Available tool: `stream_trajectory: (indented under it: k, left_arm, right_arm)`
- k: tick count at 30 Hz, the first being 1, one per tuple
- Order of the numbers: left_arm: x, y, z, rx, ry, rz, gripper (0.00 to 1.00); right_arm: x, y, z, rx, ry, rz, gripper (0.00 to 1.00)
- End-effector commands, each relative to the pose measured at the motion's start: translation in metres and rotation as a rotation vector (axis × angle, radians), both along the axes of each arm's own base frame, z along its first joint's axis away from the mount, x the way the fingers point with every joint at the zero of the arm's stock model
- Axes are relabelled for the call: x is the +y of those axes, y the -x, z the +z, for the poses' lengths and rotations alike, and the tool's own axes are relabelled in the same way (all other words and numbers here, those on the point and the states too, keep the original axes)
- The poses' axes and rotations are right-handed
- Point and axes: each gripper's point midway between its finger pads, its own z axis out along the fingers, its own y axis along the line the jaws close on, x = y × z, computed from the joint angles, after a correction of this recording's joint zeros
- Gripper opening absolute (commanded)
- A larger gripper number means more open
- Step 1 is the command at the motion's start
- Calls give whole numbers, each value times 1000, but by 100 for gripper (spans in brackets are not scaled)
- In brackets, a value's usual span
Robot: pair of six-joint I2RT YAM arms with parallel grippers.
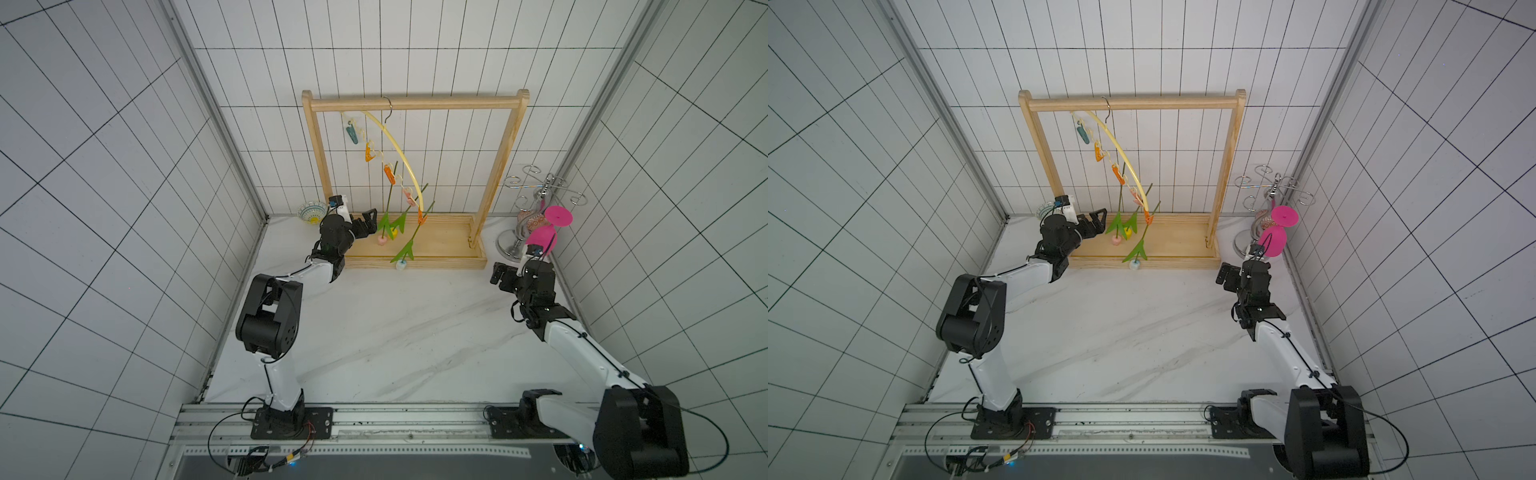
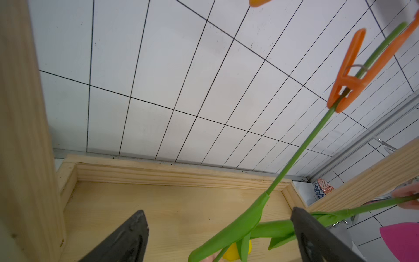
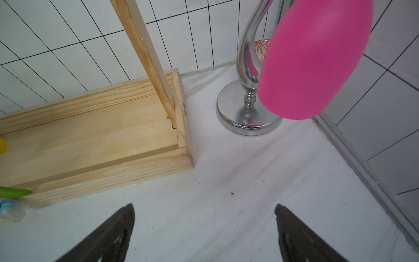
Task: Dry the flowers on a clothes hanger
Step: Reset both arms
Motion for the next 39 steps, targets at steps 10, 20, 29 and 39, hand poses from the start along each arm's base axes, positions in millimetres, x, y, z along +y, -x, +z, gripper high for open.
stream_trajectory:
  k: [10,20,29,39]
  left_arm:
    - [-47,-25,2,-37,18,-79,99]
    - [-3,-67,-7,31,-166,195,99]
    - [1,-64,-7,36,-202,216,99]
    - [18,1,4,68,-199,201,99]
  right_arm:
    - [13,-7,9,10,-41,36,99]
    - [16,-5,18,0,-59,53,99]
    - [19,-3,25,-6,-67,67,99]
    - [-14,6,14,-17,122,-35,99]
